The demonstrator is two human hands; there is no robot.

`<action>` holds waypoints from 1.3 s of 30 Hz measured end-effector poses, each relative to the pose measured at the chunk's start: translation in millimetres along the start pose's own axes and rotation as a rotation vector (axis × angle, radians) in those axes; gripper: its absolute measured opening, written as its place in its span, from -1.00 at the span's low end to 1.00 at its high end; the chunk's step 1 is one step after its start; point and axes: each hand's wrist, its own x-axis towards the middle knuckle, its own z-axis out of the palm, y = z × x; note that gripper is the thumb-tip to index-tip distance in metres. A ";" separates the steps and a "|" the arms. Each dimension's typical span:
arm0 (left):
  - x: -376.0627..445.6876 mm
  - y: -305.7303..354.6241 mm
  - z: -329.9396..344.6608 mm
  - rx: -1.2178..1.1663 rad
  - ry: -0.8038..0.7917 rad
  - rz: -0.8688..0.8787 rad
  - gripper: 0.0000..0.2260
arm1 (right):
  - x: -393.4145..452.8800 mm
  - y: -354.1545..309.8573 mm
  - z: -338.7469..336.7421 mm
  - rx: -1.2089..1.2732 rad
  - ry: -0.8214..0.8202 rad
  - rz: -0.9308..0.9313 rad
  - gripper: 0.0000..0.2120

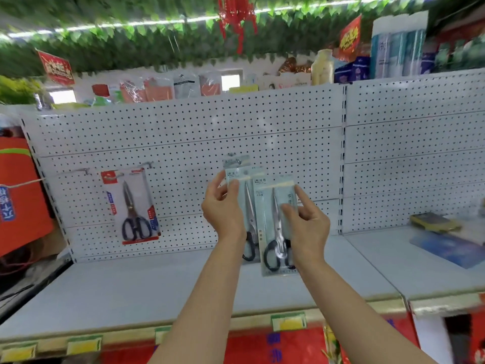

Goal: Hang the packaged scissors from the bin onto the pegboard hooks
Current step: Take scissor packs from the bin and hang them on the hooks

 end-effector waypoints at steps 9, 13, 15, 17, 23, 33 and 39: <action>51.3 -16.1 28.1 0.057 0.003 -0.021 -0.74 | 32.8 13.1 24.7 -0.023 0.005 -0.024 -0.56; 64.9 -27.4 38.1 0.097 0.032 -0.034 -0.74 | 44.6 16.2 27.8 -0.031 -0.009 -0.041 -0.56; 70.6 -32.4 40.2 0.114 0.056 -0.032 -0.74 | 50.7 16.8 30.7 -0.024 -0.026 -0.043 -0.56; 73.9 -37.3 41.5 0.143 0.059 -0.016 -0.74 | 55.8 18.4 33.8 -0.023 -0.042 -0.048 -0.56; 80.1 -59.2 40.2 0.177 0.106 0.012 -0.74 | 66.4 28.4 38.5 -0.020 -0.057 -0.035 -0.55; 107.0 -75.7 41.4 0.450 0.035 0.142 -0.83 | 69.5 36.9 51.5 0.000 -0.100 -0.033 -0.54; 123.8 -71.3 24.6 0.443 -0.023 0.195 -0.75 | 68.0 43.2 72.9 0.021 -0.115 -0.008 -0.53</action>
